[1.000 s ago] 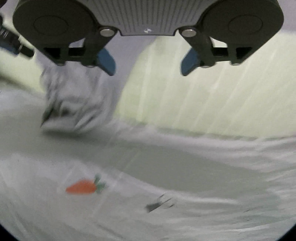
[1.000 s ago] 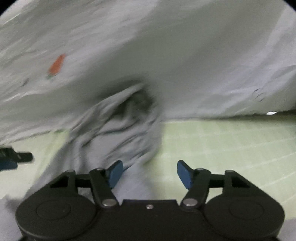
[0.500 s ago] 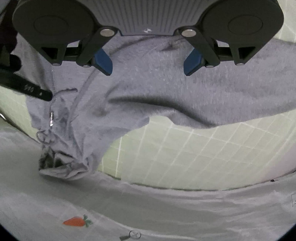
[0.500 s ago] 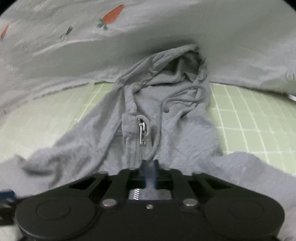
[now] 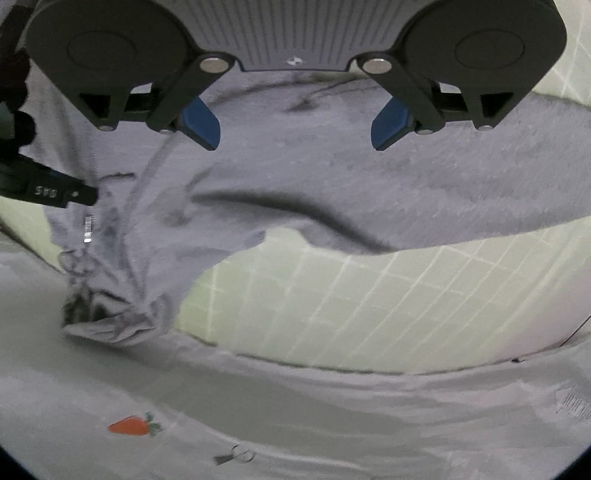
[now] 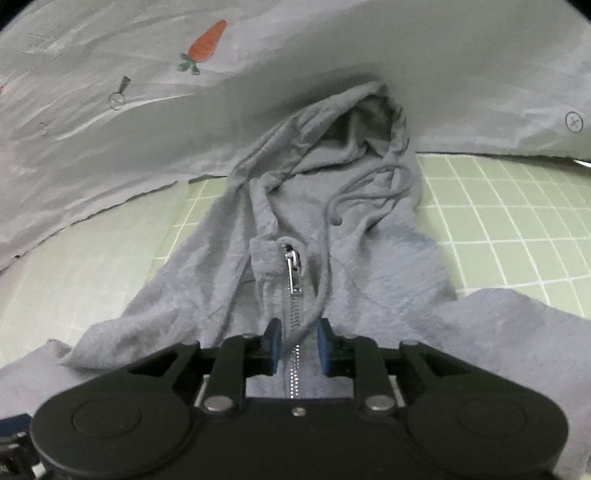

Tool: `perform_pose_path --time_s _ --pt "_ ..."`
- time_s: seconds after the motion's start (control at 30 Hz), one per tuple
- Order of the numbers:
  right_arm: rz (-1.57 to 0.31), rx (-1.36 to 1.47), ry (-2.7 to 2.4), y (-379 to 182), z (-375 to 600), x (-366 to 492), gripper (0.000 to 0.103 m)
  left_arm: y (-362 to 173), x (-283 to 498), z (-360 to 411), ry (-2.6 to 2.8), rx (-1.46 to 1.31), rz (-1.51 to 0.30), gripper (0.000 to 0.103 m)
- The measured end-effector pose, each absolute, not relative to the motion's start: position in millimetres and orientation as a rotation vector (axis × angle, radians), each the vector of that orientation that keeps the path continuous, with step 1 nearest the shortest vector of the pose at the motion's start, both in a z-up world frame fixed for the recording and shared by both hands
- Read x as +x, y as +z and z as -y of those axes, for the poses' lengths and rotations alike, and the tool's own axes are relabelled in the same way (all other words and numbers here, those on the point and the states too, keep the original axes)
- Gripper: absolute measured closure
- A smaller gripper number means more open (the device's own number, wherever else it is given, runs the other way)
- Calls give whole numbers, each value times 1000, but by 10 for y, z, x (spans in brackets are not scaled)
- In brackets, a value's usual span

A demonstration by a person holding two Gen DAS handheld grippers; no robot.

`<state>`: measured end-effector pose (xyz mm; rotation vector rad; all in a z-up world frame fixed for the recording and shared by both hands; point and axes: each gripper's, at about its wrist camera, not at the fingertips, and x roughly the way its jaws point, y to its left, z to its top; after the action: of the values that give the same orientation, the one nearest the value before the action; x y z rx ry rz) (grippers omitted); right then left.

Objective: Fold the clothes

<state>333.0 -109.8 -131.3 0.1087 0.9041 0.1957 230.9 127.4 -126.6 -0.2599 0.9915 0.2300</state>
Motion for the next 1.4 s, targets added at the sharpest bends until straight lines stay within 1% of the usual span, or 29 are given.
perform_pose_path --time_s 0.07,0.13,0.2,0.27,0.4,0.63,0.77,0.87,0.93,1.13,1.23,1.3,1.33,1.37,1.4 --pt "-910 107 192 -1348 1086 3370 80 -1319 2355 -1303 242 -266 -1001 14" --pt "-909 99 191 -1370 1082 3399 82 -1353 2400 -1303 242 -271 -1009 14" --pt "-908 74 194 -1363 1076 3405 87 -1368 2429 -1292 237 -272 -1014 14" --pt "-905 59 193 -1319 1099 3369 100 -1357 2435 -1273 229 -266 -1012 14" --pt "-875 33 182 -1138 1216 3159 100 -1260 2341 -1257 224 -263 -985 14" --pt "-794 53 212 -615 1482 2308 100 -963 1891 -1224 242 -272 -916 14" --pt "-808 31 274 -552 1538 1678 100 -874 1469 -1168 258 -272 -906 14" --pt "-873 9 321 -650 1576 1322 100 -889 1176 -1120 275 -277 -926 14" --pt "-924 5 332 -720 1611 1192 100 -917 994 -1099 287 -285 -943 14" --pt "-918 -17 368 -704 1676 917 99 -947 528 -1099 331 -330 -946 14" --pt "-944 -39 381 -797 1676 800 99 -1016 302 -1154 349 -367 -954 14" --pt "-971 -52 380 -859 1655 743 97 -1077 178 -1262 358 -422 -965 14" --pt "-979 -57 377 -872 1643 719 92 -1109 124 -1344 364 -457 -965 14" --pt "-981 -61 371 -865 1629 702 83 -1118 111 -1444 375 -480 -962 14" --pt "-977 -68 358 -857 1604 686 65 -1124 105 -1546 386 -501 -958 14"
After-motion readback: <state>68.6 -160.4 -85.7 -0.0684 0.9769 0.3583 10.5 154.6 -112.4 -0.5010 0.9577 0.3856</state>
